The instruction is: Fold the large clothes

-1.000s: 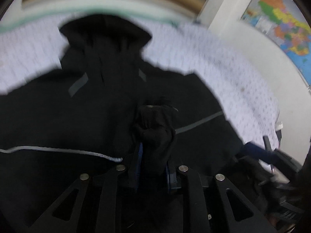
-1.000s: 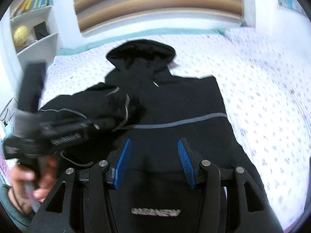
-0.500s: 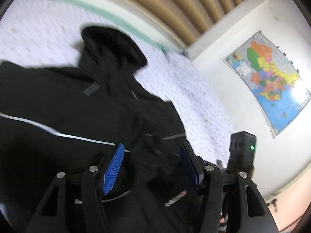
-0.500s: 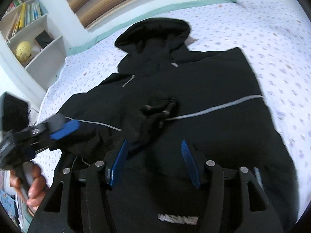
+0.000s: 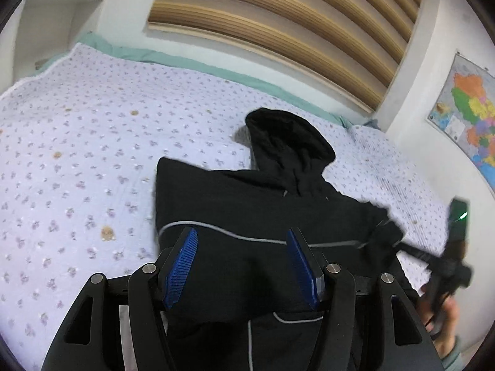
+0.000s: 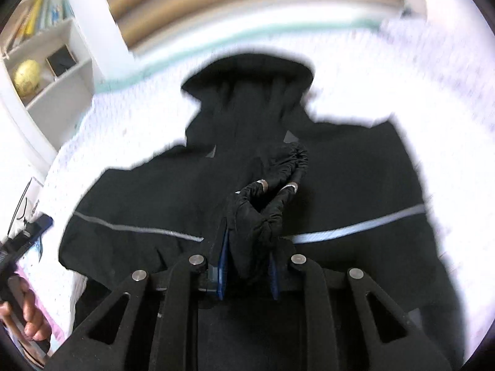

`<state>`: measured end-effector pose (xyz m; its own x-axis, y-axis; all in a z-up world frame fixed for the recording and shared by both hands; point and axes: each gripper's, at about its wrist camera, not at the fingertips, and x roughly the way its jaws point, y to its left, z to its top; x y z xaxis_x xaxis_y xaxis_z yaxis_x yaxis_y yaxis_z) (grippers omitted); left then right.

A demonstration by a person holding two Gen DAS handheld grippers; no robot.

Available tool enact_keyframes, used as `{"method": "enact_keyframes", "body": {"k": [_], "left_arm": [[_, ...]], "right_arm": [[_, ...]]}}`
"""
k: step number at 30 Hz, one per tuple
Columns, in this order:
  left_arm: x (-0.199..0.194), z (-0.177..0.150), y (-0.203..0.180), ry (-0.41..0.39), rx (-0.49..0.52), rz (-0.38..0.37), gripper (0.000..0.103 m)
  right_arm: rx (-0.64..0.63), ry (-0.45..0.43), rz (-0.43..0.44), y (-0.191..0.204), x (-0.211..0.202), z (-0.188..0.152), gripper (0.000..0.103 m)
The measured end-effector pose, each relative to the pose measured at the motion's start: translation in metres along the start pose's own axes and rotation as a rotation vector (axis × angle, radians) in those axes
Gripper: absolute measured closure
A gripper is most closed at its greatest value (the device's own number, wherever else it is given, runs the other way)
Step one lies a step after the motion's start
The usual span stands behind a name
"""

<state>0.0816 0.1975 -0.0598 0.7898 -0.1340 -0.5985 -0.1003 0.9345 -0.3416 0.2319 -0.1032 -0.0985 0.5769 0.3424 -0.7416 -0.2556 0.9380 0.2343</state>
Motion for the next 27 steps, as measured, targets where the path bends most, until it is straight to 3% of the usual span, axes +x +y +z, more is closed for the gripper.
{"method": "enact_keyframes", "body": {"k": [7, 10, 13, 17, 21, 24, 25, 27], "left_arm": [[0.064, -0.007, -0.045, 0.106, 0.09, -0.033, 0.042], [0.099, -0.019, -0.061, 0.191, 0.137, -0.027, 0.042], [0.125, -0.035, -0.062, 0.26, 0.155, -0.024, 0.042], [0.127, -0.037, -0.046, 0.254, 0.093, -0.106, 0.042], [0.124, -0.031, -0.036, 0.264, 0.048, -0.135, 0.042], [0.107, -0.024, -0.041, 0.222, 0.059, -0.17, 0.042], [0.1, -0.018, -0.044, 0.198, 0.057, -0.199, 0.041], [0.097, -0.002, -0.052, 0.171, 0.056, -0.185, 0.041]], "right_arm": [[-0.045, -0.16, -0.105, -0.045, -0.053, 0.032, 0.079], [-0.018, -0.151, -0.12, -0.073, -0.047, 0.037, 0.078], [0.023, -0.042, -0.201, -0.106, -0.012, 0.028, 0.078], [0.114, 0.095, -0.189, -0.147, 0.04, -0.012, 0.079], [0.152, 0.083, -0.139, -0.155, 0.036, -0.018, 0.077], [0.19, 0.079, -0.127, -0.152, 0.013, -0.008, 0.062], [0.205, 0.05, -0.125, -0.148, 0.003, -0.003, 0.06], [0.188, -0.043, -0.147, -0.13, -0.022, 0.011, 0.054]]}}
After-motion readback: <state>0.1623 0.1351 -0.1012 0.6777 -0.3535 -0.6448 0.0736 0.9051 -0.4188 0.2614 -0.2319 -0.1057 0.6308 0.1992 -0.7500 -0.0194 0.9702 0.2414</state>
